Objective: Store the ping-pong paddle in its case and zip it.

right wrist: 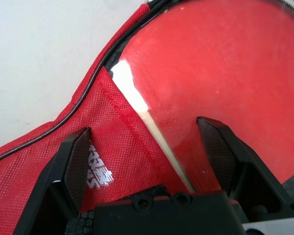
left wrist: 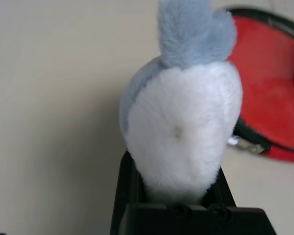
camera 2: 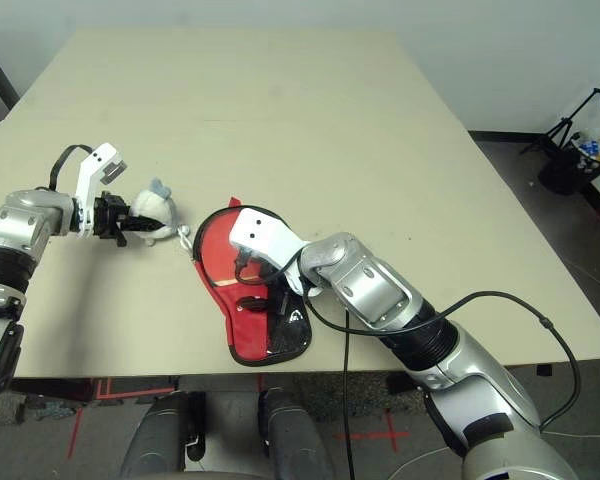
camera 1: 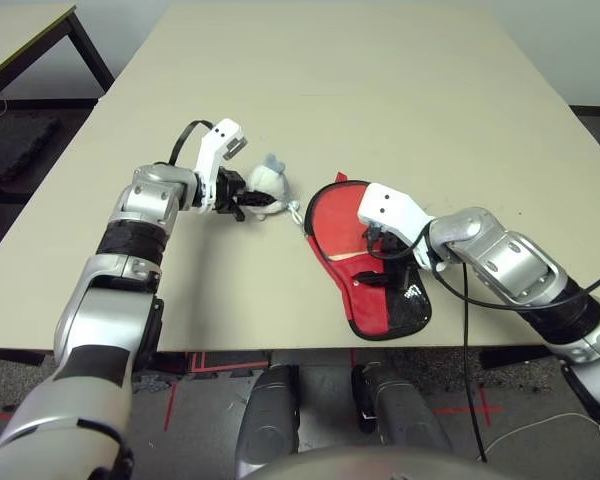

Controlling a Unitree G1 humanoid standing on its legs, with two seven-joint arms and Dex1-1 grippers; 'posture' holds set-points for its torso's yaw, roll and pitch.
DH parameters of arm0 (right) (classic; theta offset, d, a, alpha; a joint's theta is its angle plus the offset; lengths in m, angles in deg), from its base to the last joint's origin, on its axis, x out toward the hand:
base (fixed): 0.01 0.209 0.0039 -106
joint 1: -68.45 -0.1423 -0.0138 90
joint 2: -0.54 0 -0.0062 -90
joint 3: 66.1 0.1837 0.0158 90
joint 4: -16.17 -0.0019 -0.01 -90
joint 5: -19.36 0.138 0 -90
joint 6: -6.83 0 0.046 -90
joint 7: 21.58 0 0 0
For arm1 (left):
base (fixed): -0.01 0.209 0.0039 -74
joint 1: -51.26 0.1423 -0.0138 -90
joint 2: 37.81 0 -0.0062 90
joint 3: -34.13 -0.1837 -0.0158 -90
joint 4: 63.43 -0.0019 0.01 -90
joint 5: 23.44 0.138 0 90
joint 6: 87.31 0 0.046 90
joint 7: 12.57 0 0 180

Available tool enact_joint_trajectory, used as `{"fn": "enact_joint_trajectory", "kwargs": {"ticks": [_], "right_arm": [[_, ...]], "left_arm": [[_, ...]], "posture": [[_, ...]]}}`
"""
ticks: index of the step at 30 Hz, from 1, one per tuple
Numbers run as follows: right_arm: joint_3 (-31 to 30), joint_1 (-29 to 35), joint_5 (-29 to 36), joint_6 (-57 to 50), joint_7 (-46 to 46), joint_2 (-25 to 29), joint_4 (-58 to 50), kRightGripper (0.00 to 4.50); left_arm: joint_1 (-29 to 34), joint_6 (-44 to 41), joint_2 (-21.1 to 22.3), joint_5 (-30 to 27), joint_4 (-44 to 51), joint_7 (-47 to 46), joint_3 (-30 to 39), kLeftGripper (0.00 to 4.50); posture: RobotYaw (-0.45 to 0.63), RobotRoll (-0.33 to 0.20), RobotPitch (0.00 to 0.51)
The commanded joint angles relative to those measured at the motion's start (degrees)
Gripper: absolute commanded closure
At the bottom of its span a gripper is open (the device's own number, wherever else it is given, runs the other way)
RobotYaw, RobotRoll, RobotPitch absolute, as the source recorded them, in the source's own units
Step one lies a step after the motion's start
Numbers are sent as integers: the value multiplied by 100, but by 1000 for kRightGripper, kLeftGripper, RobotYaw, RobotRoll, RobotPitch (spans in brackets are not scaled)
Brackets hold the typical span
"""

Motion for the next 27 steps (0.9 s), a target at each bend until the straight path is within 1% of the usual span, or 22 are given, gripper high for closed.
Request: {"fn": "enact_joint_trajectory", "kwargs": {"ticks": [1,5,8,10,12,13,17,20,22,27], "right_arm": [[-216,200,-181,-77,26,15,255,0],[-221,217,-216,-80,49,-44,297,0],[-239,237,-248,-51,63,-67,347,0],[-270,251,-264,-48,83,-93,372,0],[-267,278,-260,-88,74,-141,368,0],[-260,289,-263,-104,72,-158,363,0],[-262,348,-289,-184,55,-196,286,0],[-246,385,-288,-248,41,-198,225,0],[-220,409,-285,-299,20,-200,184,0],[-151,442,-287,-386,-26,-208,137,0]], "left_arm": [[-391,650,-244,184,-791,-686,163,3910],[-908,1390,-715,317,-1731,-1640,292,3921],[-1204,1781,-1025,428,-2259,-2255,361,3926],[-1420,1992,-1384,520,-2567,-2785,383,3926],[-1637,2161,-1911,631,-2775,-3258,364,3926],[-1696,2208,-2060,663,-2834,-3375,376,3926],[-1851,2282,-2632,728,-2961,-3577,440,3927],[-1894,2282,-2947,772,-2989,-3560,450,3927],[-1896,2281,-3130,801,-2988,-3477,451,3927],[-1815,2201,-3427,770,-2970,-3132,492,3927]], "posture": [[-14,0,142],[-16,0,146],[-17,0,151],[-26,0,157],[-39,0,166],[-39,0,166],[-77,0,182],[-97,0,188],[-108,0,190],[-117,0,192]]}}
